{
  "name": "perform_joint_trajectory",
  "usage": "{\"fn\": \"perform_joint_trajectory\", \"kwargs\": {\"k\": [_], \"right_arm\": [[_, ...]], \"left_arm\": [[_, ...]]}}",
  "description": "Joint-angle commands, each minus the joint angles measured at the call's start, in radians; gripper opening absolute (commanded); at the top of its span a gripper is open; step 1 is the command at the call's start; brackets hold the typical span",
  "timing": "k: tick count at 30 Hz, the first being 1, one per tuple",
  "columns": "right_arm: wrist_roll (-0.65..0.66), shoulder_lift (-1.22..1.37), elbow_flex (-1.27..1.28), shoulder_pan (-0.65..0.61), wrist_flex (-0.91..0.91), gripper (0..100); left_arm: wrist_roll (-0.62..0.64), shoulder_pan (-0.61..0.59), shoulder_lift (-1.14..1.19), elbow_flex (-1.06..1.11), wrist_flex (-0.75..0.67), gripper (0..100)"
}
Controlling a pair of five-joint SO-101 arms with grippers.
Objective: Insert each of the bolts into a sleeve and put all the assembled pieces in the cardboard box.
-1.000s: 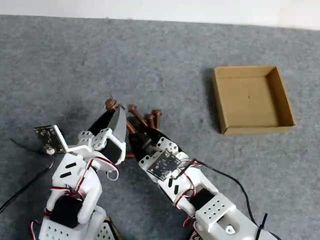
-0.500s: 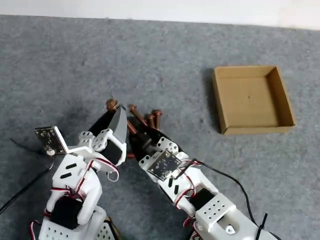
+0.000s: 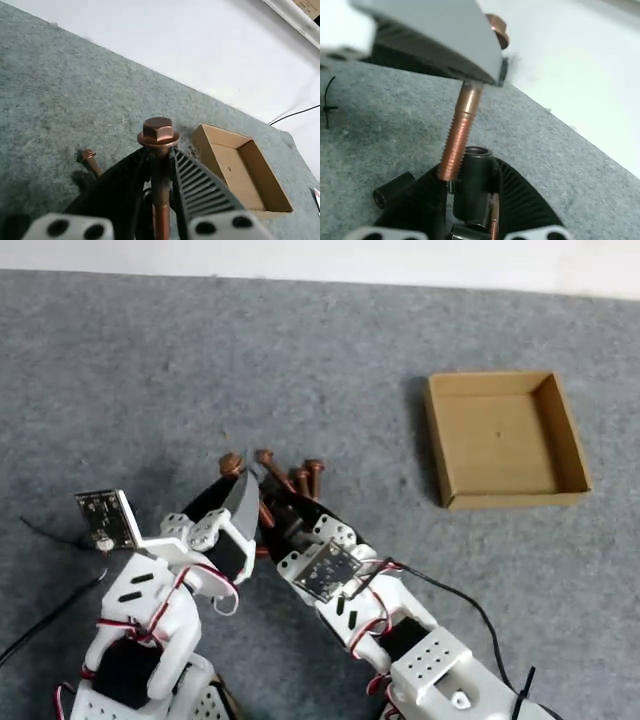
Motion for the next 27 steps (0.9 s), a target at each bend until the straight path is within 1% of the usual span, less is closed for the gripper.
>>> {"fn": "perform_joint_trajectory", "kwargs": {"k": [1, 6, 9, 14, 17, 20, 27], "right_arm": [[0.006, -0.019, 0.068, -0.007, -0.024, 0.3], [0.006, -0.018, 0.068, -0.008, -0.021, 0.3], [0.006, -0.018, 0.068, -0.008, -0.021, 0.3], [0.006, -0.018, 0.068, -0.008, -0.021, 0.3], [0.006, -0.019, 0.068, -0.008, -0.021, 0.3], [0.006, -0.019, 0.068, -0.007, -0.021, 0.3], [0.006, -0.019, 0.068, -0.005, -0.021, 0.3]], "left_arm": [[0.005, -0.021, -0.008, -0.016, -0.032, 1], [0.009, -0.073, -0.008, 0.035, -0.169, 1], [0.066, -0.076, -0.008, 0.042, -0.232, 1], [0.069, -0.093, -0.007, 0.076, -0.241, 1], [0.071, -0.122, -0.007, 0.12, -0.285, 1], [0.071, -0.124, -0.007, 0.168, -0.321, 1], [0.071, -0.116, -0.007, 0.185, -0.321, 1]]}}
